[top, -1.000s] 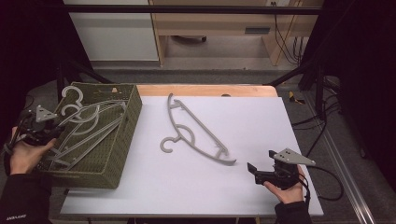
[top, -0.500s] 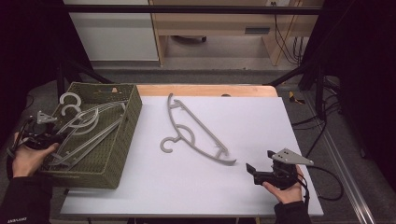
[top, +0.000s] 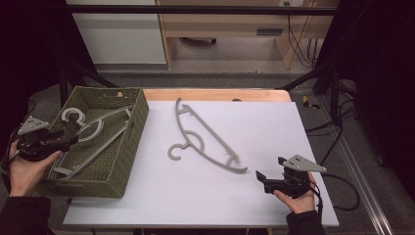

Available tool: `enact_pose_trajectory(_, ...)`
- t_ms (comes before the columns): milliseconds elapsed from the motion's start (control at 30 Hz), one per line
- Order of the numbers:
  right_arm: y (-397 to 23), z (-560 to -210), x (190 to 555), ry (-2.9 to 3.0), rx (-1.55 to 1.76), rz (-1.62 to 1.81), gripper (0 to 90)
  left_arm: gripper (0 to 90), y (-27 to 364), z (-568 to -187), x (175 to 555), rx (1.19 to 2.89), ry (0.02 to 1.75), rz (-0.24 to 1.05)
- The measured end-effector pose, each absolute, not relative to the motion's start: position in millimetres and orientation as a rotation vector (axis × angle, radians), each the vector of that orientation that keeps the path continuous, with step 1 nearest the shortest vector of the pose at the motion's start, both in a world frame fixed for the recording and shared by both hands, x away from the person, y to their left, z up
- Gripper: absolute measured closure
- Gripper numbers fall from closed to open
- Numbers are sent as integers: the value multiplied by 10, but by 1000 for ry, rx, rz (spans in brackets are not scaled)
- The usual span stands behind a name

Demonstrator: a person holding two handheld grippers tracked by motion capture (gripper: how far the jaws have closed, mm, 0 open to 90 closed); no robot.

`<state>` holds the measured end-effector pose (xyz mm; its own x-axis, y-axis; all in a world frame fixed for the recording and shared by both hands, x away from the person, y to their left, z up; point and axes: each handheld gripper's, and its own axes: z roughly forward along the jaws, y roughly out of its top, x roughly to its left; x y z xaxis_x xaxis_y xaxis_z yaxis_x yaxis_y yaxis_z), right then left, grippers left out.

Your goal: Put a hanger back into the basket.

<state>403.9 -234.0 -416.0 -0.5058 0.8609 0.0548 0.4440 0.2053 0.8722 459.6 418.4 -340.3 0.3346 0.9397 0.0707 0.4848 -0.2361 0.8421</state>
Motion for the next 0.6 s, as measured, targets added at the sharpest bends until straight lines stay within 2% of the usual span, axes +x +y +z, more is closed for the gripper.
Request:
enact_pose_trajectory(400,-2221,-4125,4155,2074,1172,1248,163,202,3433,-3374,4235,1723,1039,723)
enact_pose_trajectory(600,-2183,-4131,4291,2083,1176,1277,278,124,3190,-3431,4109,1719,972,667)
